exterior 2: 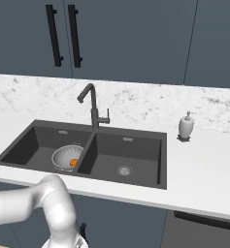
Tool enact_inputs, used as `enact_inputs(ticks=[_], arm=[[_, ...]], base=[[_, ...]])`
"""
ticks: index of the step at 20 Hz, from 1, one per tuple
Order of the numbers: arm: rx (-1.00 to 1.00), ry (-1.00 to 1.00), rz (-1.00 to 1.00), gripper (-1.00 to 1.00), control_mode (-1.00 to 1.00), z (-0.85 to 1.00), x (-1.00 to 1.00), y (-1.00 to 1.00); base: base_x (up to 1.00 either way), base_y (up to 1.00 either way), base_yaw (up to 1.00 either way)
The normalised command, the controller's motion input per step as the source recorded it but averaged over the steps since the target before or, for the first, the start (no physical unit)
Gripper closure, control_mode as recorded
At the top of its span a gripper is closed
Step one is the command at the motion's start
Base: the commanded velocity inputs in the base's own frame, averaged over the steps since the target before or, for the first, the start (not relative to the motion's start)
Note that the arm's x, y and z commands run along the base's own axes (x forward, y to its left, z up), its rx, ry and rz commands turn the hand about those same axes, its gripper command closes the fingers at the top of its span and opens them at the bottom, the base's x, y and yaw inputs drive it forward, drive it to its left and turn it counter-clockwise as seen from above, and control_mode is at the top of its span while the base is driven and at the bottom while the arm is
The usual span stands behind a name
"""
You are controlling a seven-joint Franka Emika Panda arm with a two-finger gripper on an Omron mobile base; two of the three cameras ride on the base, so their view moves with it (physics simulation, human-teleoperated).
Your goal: Put the colander in the sink, put the banana, tangerine in the colander, and turn on the sink faucet and pour water over the colander.
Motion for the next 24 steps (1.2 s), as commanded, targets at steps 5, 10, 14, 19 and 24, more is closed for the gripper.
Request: enact_inputs(ticks=[5, 10, 14, 19, 24], arm=[[0.00, 0.00, 0.00, -1.00, -1.00, -0.17, 0.00, 0.17], [0.00, 0.00, 0.00, -1.00, -1.00, -0.40, 0.00, 0.03], [0.00, 0.00, 0.00, -1.00, -1.00, -0.36, 0.00, 0.00], [0.00, 0.00, 0.00, -1.00, -1.00, -0.22, 0.00, 0.00], [0.00, 0.00, 0.00, -1.00, -1.00, -0.15, 0.00, 0.01]], base=[[0.00, 0.00, 0.00], [0.00, 0.00, 0.00], [0.00, 0.00, 0.00], [0.00, 0.00, 0.00], [0.00, 0.00, 0.00]])
